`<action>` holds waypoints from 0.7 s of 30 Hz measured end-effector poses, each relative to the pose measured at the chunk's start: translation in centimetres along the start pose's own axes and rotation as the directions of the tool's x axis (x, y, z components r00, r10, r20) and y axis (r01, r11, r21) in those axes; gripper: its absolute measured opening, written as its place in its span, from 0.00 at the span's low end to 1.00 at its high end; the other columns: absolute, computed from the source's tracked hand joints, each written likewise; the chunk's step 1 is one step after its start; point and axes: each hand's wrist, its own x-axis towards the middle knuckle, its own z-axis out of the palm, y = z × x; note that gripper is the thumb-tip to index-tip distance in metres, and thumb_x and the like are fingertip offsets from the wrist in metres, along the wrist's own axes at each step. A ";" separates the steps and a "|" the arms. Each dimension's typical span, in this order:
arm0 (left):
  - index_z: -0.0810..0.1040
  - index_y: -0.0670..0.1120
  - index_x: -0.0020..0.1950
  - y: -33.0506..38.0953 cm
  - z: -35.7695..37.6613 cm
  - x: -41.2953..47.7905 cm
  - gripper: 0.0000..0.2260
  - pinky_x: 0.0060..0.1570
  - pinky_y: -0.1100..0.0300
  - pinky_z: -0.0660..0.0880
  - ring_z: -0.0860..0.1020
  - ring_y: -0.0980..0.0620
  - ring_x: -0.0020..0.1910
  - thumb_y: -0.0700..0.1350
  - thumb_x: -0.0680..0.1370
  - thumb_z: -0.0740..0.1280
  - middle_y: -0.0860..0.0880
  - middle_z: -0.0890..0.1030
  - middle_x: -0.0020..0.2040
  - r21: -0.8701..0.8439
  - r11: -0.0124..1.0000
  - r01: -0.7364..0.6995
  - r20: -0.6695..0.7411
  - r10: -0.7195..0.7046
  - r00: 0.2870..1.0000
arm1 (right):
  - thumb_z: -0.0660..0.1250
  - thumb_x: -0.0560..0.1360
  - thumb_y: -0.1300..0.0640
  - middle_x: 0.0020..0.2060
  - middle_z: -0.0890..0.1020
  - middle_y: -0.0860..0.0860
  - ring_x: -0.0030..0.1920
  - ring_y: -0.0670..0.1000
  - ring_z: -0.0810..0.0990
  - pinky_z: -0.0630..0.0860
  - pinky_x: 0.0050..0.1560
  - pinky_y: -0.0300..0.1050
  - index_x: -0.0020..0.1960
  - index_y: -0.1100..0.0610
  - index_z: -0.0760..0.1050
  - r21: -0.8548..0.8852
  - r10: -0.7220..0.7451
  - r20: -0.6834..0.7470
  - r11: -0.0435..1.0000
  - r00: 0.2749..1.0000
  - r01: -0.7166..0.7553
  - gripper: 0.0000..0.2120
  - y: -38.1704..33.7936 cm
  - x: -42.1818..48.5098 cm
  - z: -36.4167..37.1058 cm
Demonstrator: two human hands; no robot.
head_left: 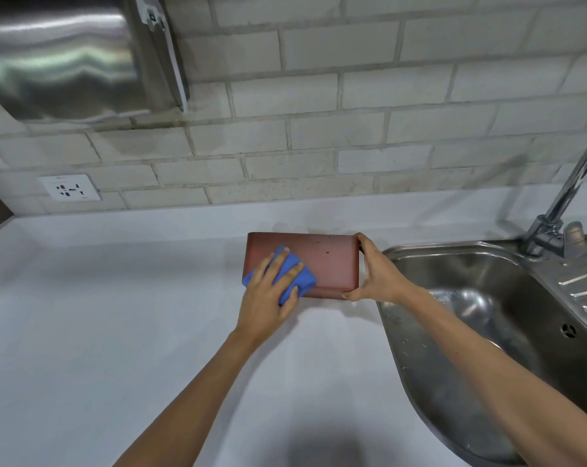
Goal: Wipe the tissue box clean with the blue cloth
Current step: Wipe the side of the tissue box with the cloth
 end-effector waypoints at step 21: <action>0.79 0.43 0.61 4.9 3.0 5.0 0.18 0.66 0.51 0.65 0.68 0.41 0.65 0.47 0.76 0.60 0.38 0.76 0.66 0.008 0.997 0.071 -0.031 -0.071 0.997 | 0.81 0.52 0.49 0.65 0.70 0.52 0.62 0.51 0.73 0.72 0.61 0.42 0.72 0.62 0.56 0.004 -0.008 -0.043 1.000 0.999 0.008 0.56 0.5 0.0 0.8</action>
